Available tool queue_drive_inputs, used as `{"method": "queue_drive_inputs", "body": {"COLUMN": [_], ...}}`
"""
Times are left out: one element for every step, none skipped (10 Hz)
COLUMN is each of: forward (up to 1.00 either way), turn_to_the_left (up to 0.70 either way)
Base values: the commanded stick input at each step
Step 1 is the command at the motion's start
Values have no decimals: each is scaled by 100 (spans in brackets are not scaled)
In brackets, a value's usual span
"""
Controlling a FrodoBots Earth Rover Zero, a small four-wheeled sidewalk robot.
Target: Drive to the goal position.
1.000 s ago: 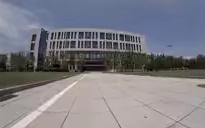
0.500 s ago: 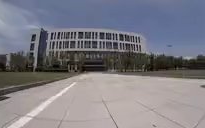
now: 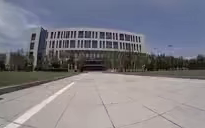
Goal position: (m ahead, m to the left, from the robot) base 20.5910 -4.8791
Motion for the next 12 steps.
{"method": "queue_drive_inputs", "body": {"forward": [50, 50, 50, 50, 50, 50, 50, 50, 50, 50, 50, 50], "turn_to_the_left": [1, 1, 1, 1, 1, 1, 1, 1, 1, 1, 1, 1]}}
